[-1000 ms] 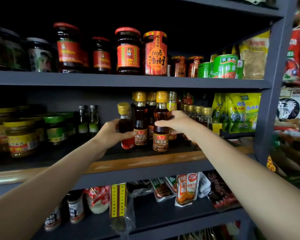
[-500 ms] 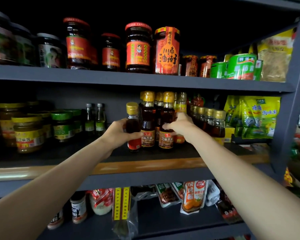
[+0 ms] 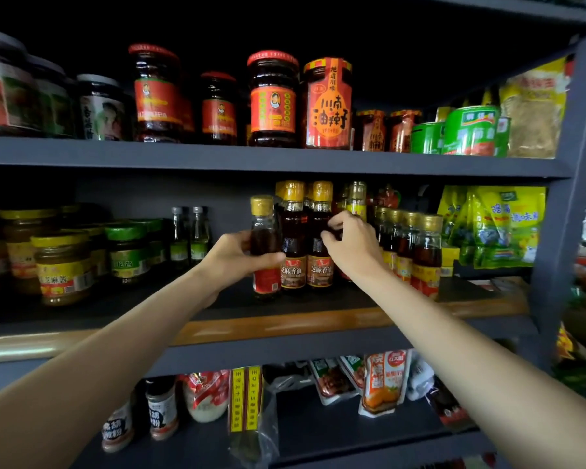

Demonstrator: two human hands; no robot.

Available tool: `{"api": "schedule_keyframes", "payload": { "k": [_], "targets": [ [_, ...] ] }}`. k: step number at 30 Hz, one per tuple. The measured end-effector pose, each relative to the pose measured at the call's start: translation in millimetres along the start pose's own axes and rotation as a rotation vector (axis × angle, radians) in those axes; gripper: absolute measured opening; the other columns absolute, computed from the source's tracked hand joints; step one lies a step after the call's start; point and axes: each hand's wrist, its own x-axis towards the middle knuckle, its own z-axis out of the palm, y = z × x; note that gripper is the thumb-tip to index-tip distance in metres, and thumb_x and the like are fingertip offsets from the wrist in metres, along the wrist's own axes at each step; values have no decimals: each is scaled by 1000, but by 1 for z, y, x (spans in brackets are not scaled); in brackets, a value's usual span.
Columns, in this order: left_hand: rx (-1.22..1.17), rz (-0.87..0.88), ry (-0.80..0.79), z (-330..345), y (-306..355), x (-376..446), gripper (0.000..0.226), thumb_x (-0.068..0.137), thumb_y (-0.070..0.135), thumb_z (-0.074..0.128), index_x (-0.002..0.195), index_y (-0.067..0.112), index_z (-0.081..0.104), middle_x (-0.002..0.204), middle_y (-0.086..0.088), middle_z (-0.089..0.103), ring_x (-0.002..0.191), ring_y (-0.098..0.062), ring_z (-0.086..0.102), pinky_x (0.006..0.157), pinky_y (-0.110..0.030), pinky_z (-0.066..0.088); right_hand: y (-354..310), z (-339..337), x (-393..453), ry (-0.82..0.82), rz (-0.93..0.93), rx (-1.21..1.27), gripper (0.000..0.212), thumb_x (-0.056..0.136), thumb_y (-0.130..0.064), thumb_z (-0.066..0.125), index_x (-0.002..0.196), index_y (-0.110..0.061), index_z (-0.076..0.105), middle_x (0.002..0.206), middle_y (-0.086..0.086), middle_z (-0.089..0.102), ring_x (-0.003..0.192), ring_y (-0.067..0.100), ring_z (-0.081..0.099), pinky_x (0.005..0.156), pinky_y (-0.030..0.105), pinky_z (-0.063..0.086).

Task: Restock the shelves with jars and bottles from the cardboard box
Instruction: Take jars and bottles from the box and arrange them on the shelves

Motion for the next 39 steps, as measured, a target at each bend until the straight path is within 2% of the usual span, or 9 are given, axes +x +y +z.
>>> {"api": "schedule_keyframes", "payload": {
  "k": [4,9,14,17,21,24,28,34,39],
  "targets": [
    [192,148,110,18,16,-1,34,75,29,75,105,20,63,88,9,63,85,-8,60,69,-17,46,-27,-23,-23,-308,-41,324,44,85,-40,63,120,-14,57,107,-6,58,93,5,56,77,22,50],
    [403,270,193,61,36,0,29,75,35,72,96,16,64,82,6,61,81,-12,58,64,-22,45,-29,-35,-19,-119,11,188,43,81,-43,67,109,-11,58,103,1,60,86,16,57,66,26,47],
    [-86,-15,-412,60,37,9,63,79,30,71,134,15,45,127,-2,59,112,-13,58,90,-25,48,1,-72,-12,-216,117,360,25,81,-33,70,94,-12,67,92,8,66,69,16,57,56,26,47],
    [-153,-69,-670,58,32,9,47,78,18,69,123,15,56,116,0,67,108,-11,63,92,-29,52,17,-87,-12,-223,183,527,22,84,-27,68,97,-9,66,99,10,64,77,17,54,54,23,44],
    [-47,99,-431,80,38,9,35,80,12,70,113,14,62,104,0,68,95,-10,65,76,-16,54,20,-94,-9,-205,160,504,21,83,-28,69,97,-14,62,101,12,65,79,17,58,55,26,48],
    [196,300,-208,96,38,15,43,75,20,76,114,13,61,104,-2,68,94,-14,63,83,-26,53,24,-96,-3,-178,153,289,40,77,-33,75,104,-9,59,93,11,67,63,15,61,55,27,55],
    [306,373,-121,115,38,16,47,73,28,77,113,13,59,99,3,64,85,-9,60,77,-23,50,36,-108,-2,-230,252,421,39,77,-27,75,107,-10,55,91,11,67,61,16,60,54,24,54],
    [-144,152,-580,114,45,17,31,85,12,62,116,12,60,116,-5,65,104,-13,64,86,-27,55,52,-127,-4,-369,229,560,60,78,-12,74,131,-13,46,84,5,61,53,8,49,38,16,37],
    [-130,100,-649,127,55,27,47,74,25,68,118,15,59,120,-2,62,109,-14,62,87,-31,55,79,-145,-3,-300,272,609,43,78,-18,73,117,-12,55,70,-1,59,47,7,44,35,16,30]
  ]
}}
